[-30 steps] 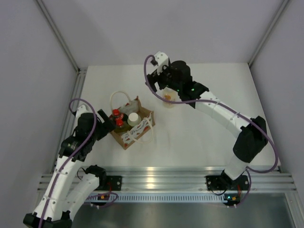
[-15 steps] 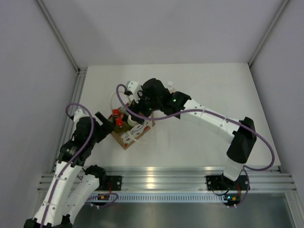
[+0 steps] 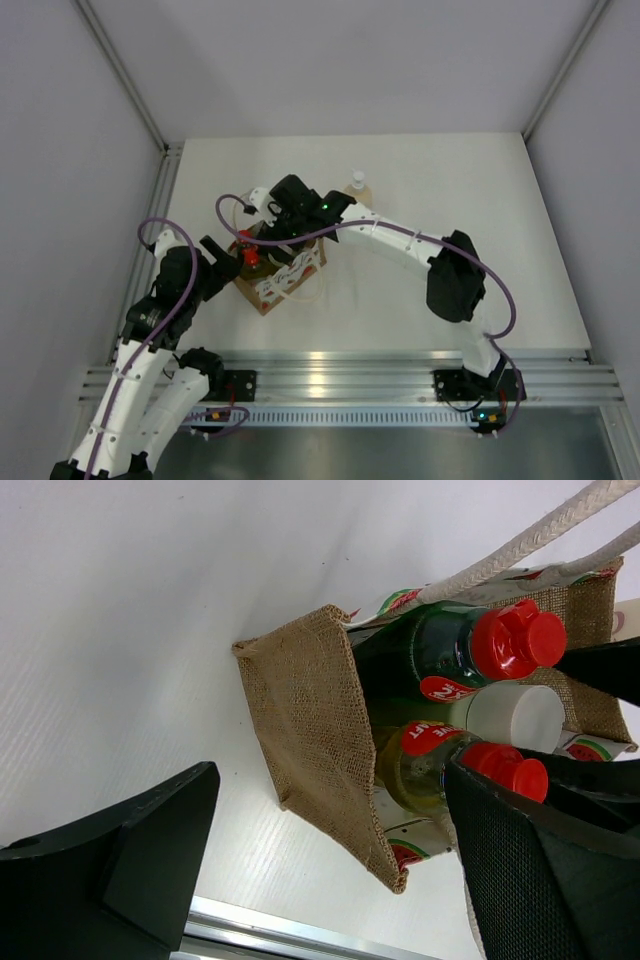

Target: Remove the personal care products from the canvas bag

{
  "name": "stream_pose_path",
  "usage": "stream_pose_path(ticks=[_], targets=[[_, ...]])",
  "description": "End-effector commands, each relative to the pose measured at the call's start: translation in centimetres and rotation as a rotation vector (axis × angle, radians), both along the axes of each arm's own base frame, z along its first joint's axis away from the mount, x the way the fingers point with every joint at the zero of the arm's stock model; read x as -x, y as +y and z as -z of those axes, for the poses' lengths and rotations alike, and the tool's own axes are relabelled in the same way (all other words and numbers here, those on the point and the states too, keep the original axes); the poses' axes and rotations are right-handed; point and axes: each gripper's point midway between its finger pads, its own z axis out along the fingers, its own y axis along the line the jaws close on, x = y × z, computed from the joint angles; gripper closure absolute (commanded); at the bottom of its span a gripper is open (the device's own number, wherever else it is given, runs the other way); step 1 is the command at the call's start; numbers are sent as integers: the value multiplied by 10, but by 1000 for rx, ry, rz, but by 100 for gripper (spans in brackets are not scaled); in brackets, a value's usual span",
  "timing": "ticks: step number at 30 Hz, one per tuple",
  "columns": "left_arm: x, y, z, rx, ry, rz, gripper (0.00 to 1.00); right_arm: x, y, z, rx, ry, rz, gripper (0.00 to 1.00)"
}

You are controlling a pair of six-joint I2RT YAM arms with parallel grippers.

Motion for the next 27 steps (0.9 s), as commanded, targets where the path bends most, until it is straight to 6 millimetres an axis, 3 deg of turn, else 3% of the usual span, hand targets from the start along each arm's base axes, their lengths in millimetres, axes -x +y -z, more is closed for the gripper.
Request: stream_pose_path(ticks=[1, 14, 18, 24, 27], targets=[[-3, 1, -4, -3, -25, -3, 2, 10, -2, 2, 57, 5, -32, 14], [-3, 1, -5, -9, -25, -1, 2, 7, -1, 51, 160, 53, -53, 12], [-3, 1, -5, -11, -24, 0, 2, 19, 8, 57, 128, 121, -100, 12], [-3, 1, -4, -11, -22, 0, 2, 28, 3, 54, 126, 157, -105, 12], [-3, 1, -3, -10, -21, -1, 2, 30, 3, 37, 95, 146, -109, 13]])
